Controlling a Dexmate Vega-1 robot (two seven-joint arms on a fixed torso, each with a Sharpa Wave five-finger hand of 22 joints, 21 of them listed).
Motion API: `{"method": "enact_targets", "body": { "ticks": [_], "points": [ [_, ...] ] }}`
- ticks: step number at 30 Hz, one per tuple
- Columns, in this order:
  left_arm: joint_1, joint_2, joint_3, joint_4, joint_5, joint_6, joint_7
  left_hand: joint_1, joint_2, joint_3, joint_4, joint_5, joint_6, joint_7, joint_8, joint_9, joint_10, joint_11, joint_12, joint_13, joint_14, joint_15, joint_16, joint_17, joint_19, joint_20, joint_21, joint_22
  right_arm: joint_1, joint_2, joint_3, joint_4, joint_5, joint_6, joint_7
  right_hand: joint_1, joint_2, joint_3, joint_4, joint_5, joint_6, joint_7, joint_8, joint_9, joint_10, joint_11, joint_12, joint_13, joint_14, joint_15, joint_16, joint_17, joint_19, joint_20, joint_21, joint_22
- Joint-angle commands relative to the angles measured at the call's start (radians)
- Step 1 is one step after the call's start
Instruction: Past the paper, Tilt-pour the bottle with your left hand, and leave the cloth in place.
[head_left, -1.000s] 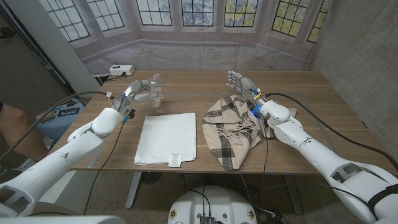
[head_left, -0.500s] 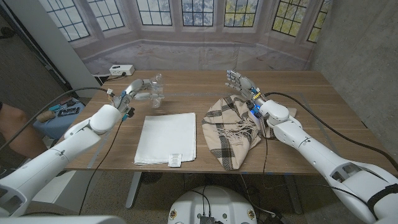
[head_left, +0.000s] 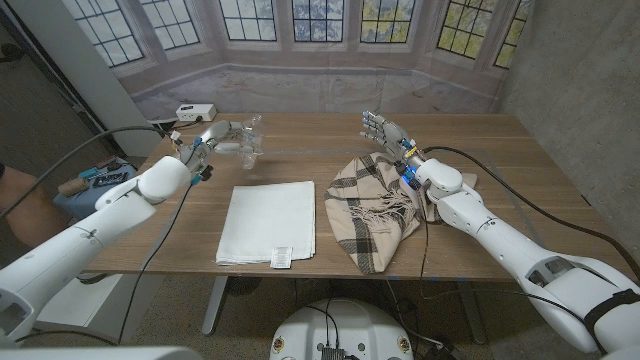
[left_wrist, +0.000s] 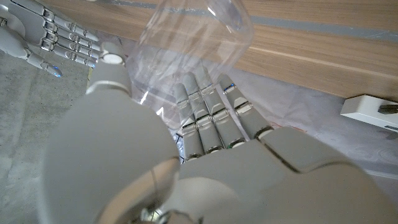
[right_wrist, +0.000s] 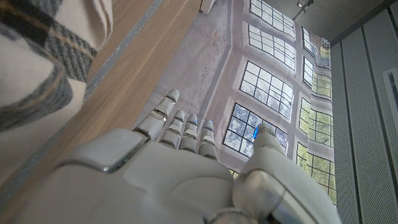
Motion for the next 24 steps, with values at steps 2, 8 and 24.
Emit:
{"method": "enact_targets", "body": {
  "ticks": [2, 8, 24],
  "points": [
    [-0.062, 0.043, 0.029, -0.038, 0.011, 0.087, -0.110, 0.137, 0.150, 0.005, 0.008, 0.007, 0.127, -0.005, 0.010, 0.004, 0.007, -0.011, 0.009, 0.027, 0.031, -0.025, -0.001, 0.008, -0.001, 0.009, 0.002, 0.005, 0.004, -0.008, 0.002, -0.011, -0.003, -0.004, 0.000, 0.004, 0.007, -0.004, -0.001, -0.001, 0.004, 0.004, 0.003, 0.005, 0.003, 0.005, 0.007, 0.005, 0.005, 0.005, 0.009, 0.005, 0.008, -0.003, 0.001, 0.001],
    [-0.112, 0.053, 0.059, -0.048, 0.026, 0.118, -0.183, 0.140, 0.153, 0.007, 0.008, 0.010, 0.130, -0.002, 0.014, 0.003, 0.013, -0.009, 0.016, 0.036, 0.033, -0.025, -0.004, 0.011, -0.003, 0.011, 0.002, 0.005, -0.006, -0.017, 0.008, -0.026, -0.002, -0.004, -0.006, 0.005, 0.007, -0.005, -0.001, -0.001, 0.004, 0.005, 0.003, 0.005, 0.003, 0.005, 0.007, 0.005, 0.006, 0.004, 0.010, 0.005, 0.008, -0.003, 0.001, 0.001],
    [-0.256, 0.051, 0.147, -0.021, 0.083, 0.154, -0.378, 0.140, 0.157, 0.009, 0.009, 0.015, 0.132, -0.002, 0.020, 0.002, 0.010, -0.013, 0.024, 0.056, 0.039, -0.022, -0.010, 0.018, -0.003, 0.011, 0.003, 0.005, -0.011, -0.013, 0.010, -0.017, 0.004, 0.004, -0.005, 0.006, 0.007, -0.007, -0.001, -0.001, 0.004, 0.004, 0.003, 0.005, 0.002, 0.004, 0.007, 0.005, 0.005, 0.004, 0.009, 0.005, 0.008, -0.002, 0.001, 0.001]
  ]
}}
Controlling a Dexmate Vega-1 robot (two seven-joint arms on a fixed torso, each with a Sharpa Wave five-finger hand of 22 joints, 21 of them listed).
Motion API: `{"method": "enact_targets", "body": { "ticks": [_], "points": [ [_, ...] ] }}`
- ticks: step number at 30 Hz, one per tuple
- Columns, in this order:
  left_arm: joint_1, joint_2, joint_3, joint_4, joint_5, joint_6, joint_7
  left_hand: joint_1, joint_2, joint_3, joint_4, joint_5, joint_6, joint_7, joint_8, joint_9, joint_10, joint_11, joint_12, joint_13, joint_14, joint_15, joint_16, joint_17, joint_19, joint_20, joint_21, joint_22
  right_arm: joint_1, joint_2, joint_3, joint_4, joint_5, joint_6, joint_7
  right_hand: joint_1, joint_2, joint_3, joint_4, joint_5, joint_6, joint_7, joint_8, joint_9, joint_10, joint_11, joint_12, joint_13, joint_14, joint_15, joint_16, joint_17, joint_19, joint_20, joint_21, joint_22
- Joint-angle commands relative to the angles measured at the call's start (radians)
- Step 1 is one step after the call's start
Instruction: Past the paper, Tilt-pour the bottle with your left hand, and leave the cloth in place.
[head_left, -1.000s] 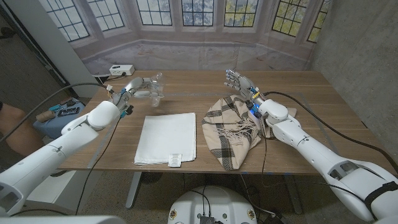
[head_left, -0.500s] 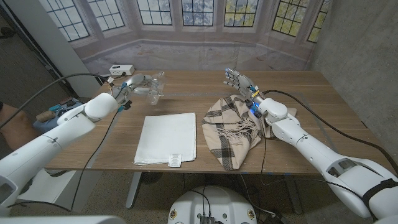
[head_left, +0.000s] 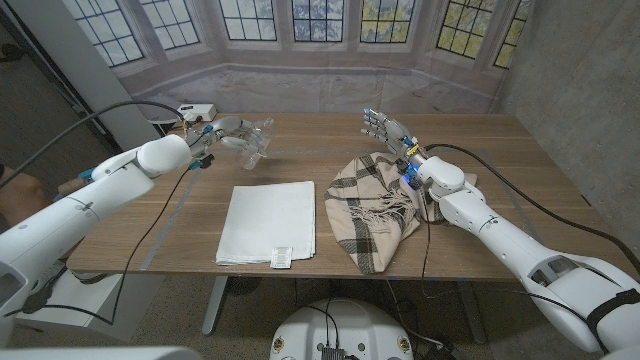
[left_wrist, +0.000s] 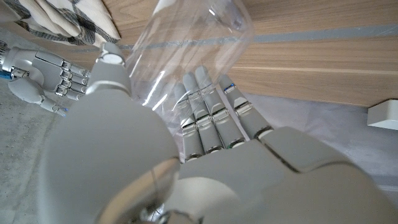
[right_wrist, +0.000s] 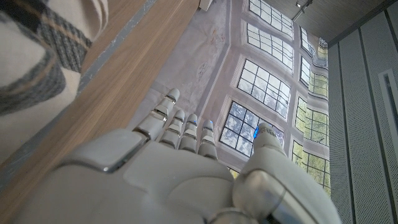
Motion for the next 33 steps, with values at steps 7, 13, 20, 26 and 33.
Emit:
{"method": "enact_targets", "body": {
  "ticks": [7, 13, 20, 26, 33],
  "points": [
    [-0.148, 0.001, 0.082, 0.023, 0.061, 0.040, -0.192, 0.139, 0.159, 0.010, 0.010, 0.012, 0.131, -0.001, 0.012, 0.003, 0.005, -0.013, 0.009, 0.060, 0.029, -0.018, -0.005, 0.010, 0.001, 0.004, 0.002, 0.005, 0.000, 0.009, -0.001, 0.019, 0.006, 0.010, 0.006, 0.006, 0.007, -0.005, 0.001, -0.001, 0.003, 0.005, 0.003, 0.005, 0.002, 0.004, 0.007, 0.005, 0.005, 0.004, 0.009, 0.005, 0.008, -0.002, 0.001, 0.001],
    [-0.188, 0.003, 0.097, 0.026, 0.069, 0.060, -0.254, 0.134, 0.155, 0.006, 0.011, 0.012, 0.116, 0.000, 0.009, 0.003, -0.013, -0.012, 0.006, 0.069, 0.024, -0.020, -0.008, 0.015, -0.004, 0.004, 0.000, 0.005, 0.007, 0.016, -0.002, 0.034, 0.008, 0.015, 0.013, 0.006, 0.006, -0.006, 0.001, -0.001, 0.004, 0.004, 0.003, 0.005, 0.003, 0.005, 0.007, 0.005, 0.004, 0.005, 0.009, 0.004, 0.008, 0.000, 0.001, 0.001],
    [-0.233, 0.005, 0.115, 0.030, 0.091, 0.076, -0.313, 0.127, 0.154, 0.004, 0.014, 0.011, 0.105, 0.003, 0.007, 0.002, -0.022, -0.009, 0.006, 0.078, 0.014, -0.013, -0.017, 0.018, -0.011, 0.007, -0.002, 0.005, 0.018, 0.027, -0.006, 0.059, 0.010, 0.020, 0.024, 0.007, 0.007, -0.007, 0.001, -0.001, 0.004, 0.005, 0.003, 0.005, 0.002, 0.004, 0.007, 0.005, 0.005, 0.006, 0.009, 0.004, 0.009, 0.000, 0.001, 0.001],
    [-0.266, 0.004, 0.127, 0.039, 0.120, 0.065, -0.337, 0.126, 0.155, 0.004, 0.014, 0.011, 0.106, 0.000, 0.009, 0.001, -0.021, -0.013, 0.009, 0.085, 0.018, -0.014, -0.016, 0.023, -0.013, 0.008, -0.002, 0.006, 0.028, 0.040, -0.009, 0.083, 0.012, 0.029, 0.033, 0.008, 0.007, -0.007, 0.000, -0.001, 0.004, 0.004, 0.003, 0.005, 0.003, 0.003, 0.007, 0.005, 0.005, 0.006, 0.009, 0.004, 0.008, 0.001, 0.001, 0.001],
    [-0.328, -0.001, 0.155, 0.044, 0.165, 0.067, -0.411, 0.118, 0.154, 0.001, 0.018, 0.010, 0.106, -0.002, 0.010, 0.001, -0.027, -0.012, 0.009, 0.092, 0.012, -0.012, -0.021, 0.026, -0.017, 0.008, -0.003, 0.006, 0.036, 0.048, -0.012, 0.098, 0.012, 0.034, 0.039, 0.008, 0.007, -0.008, 0.001, -0.001, 0.004, 0.004, 0.003, 0.005, 0.002, 0.005, 0.006, 0.005, 0.005, 0.005, 0.009, 0.004, 0.008, 0.003, 0.001, 0.002]
  ]
}}
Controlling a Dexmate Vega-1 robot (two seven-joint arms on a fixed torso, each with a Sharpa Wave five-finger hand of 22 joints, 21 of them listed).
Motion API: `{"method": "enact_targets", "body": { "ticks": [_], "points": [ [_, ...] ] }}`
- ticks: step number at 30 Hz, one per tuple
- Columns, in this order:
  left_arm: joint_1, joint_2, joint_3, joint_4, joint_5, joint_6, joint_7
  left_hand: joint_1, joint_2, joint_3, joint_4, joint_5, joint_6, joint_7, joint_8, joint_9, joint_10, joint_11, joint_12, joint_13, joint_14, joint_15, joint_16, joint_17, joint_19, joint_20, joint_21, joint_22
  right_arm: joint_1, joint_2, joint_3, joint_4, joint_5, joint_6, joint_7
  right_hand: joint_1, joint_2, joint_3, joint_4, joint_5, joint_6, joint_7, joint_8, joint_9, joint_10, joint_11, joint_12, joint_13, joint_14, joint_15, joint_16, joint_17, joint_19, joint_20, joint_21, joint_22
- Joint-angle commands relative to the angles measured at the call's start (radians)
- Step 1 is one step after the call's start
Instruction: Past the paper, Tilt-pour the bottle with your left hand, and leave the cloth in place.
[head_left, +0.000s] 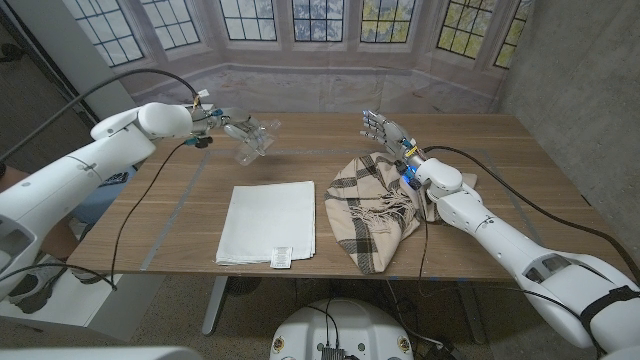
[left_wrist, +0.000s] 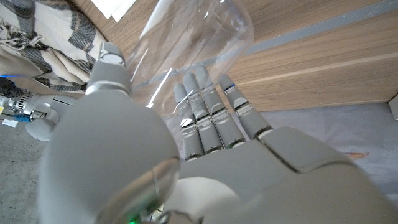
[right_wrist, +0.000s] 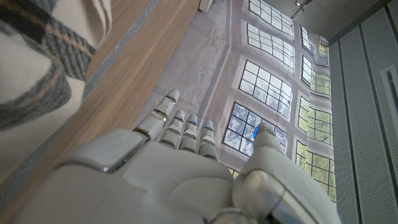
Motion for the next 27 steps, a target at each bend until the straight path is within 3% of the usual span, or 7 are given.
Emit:
{"method": "enact_targets", "body": {
  "ticks": [1, 12, 27],
  "points": [
    [-0.091, -0.006, 0.039, 0.010, 0.071, -0.001, -0.103, 0.117, 0.154, 0.006, 0.014, 0.004, 0.106, -0.002, 0.002, 0.001, -0.009, -0.003, 0.005, 0.073, 0.012, -0.011, -0.002, 0.005, -0.004, 0.001, -0.003, 0.006, 0.015, 0.016, -0.005, 0.033, 0.001, 0.011, 0.014, 0.004, 0.003, -0.001, -0.001, -0.001, 0.004, 0.004, 0.003, 0.005, 0.002, 0.004, 0.007, 0.005, 0.005, 0.005, 0.009, 0.004, 0.008, 0.002, 0.001, 0.002],
    [-0.191, -0.021, 0.092, 0.004, 0.197, -0.018, -0.214, 0.106, 0.155, 0.004, 0.018, 0.003, 0.099, -0.003, 0.002, 0.000, -0.019, -0.002, 0.004, 0.083, 0.008, -0.008, -0.010, 0.007, -0.011, 0.004, -0.006, 0.006, 0.023, 0.028, -0.007, 0.053, 0.004, 0.019, 0.021, 0.005, 0.003, -0.002, -0.001, -0.001, 0.004, 0.004, 0.003, 0.005, 0.002, 0.002, 0.007, 0.005, 0.004, 0.006, 0.009, 0.004, 0.008, 0.003, 0.001, 0.002],
    [-0.246, -0.051, 0.128, 0.026, 0.269, -0.045, -0.290, 0.100, 0.160, 0.007, 0.018, 0.004, 0.096, -0.004, 0.004, -0.002, -0.027, -0.001, 0.005, 0.095, 0.002, -0.008, -0.021, 0.010, -0.018, 0.005, -0.007, 0.007, 0.022, 0.034, -0.007, 0.065, 0.008, 0.023, 0.025, 0.005, 0.004, -0.004, -0.001, -0.001, 0.004, 0.004, 0.003, 0.005, 0.003, 0.004, 0.007, 0.005, 0.005, 0.006, 0.009, 0.004, 0.008, 0.006, 0.000, 0.002]
  ]
}}
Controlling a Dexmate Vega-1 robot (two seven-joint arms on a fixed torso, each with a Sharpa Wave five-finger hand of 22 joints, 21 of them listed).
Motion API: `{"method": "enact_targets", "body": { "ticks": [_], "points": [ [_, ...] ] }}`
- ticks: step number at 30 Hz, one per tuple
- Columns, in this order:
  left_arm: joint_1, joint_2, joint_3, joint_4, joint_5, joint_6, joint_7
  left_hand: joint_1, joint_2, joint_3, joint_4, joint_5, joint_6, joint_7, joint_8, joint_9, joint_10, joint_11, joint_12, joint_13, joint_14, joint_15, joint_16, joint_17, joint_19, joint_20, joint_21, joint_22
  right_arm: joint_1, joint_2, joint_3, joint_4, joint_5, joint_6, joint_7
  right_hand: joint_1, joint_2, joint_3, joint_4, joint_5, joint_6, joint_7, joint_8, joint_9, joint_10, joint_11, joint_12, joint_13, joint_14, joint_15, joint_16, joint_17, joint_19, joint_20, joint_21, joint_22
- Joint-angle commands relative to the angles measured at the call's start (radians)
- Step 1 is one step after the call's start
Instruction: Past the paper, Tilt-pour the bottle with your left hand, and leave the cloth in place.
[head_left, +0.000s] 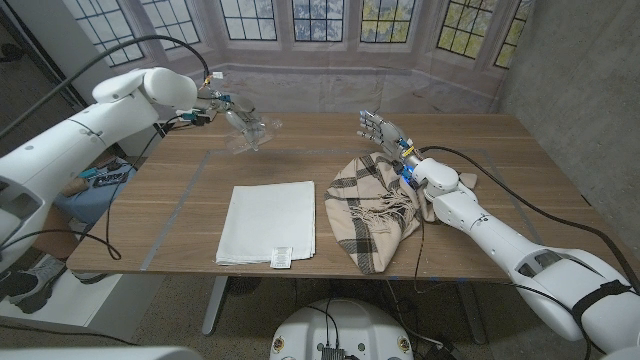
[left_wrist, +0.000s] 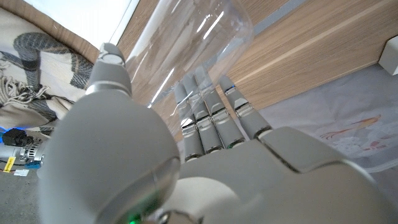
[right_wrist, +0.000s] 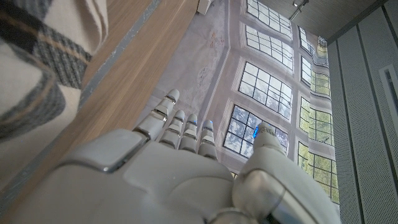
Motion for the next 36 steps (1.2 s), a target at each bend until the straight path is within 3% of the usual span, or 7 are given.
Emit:
{"method": "enact_targets", "body": {
  "ticks": [1, 36],
  "points": [
    [-0.058, -0.026, 0.035, 0.017, 0.071, -0.020, -0.075, 0.100, 0.160, 0.011, 0.014, 0.004, 0.096, -0.004, 0.010, 0.000, -0.004, -0.002, 0.008, 0.017, 0.001, -0.006, -0.003, 0.004, -0.002, 0.000, -0.003, 0.001, 0.000, 0.007, -0.001, 0.014, 0.004, 0.004, 0.006, 0.006, 0.004, -0.004, -0.001, -0.001, 0.004, 0.003, 0.003, 0.005, 0.002, 0.004, 0.007, 0.005, 0.005, 0.006, 0.009, 0.004, 0.008, 0.006, 0.000, 0.002],
    [-0.121, -0.068, 0.112, 0.011, 0.243, -0.021, -0.203, 0.090, 0.168, 0.016, 0.013, 0.007, 0.102, -0.007, 0.019, -0.004, -0.003, -0.005, 0.016, 0.041, -0.005, -0.005, -0.018, 0.015, -0.011, 0.000, -0.005, 0.002, -0.016, 0.033, 0.012, 0.069, 0.032, 0.049, 0.022, 0.008, 0.005, -0.008, -0.001, -0.001, 0.005, 0.004, 0.003, 0.006, 0.002, 0.002, 0.007, 0.005, 0.006, 0.011, 0.009, 0.004, 0.010, 0.009, 0.001, 0.002]
  ]
}}
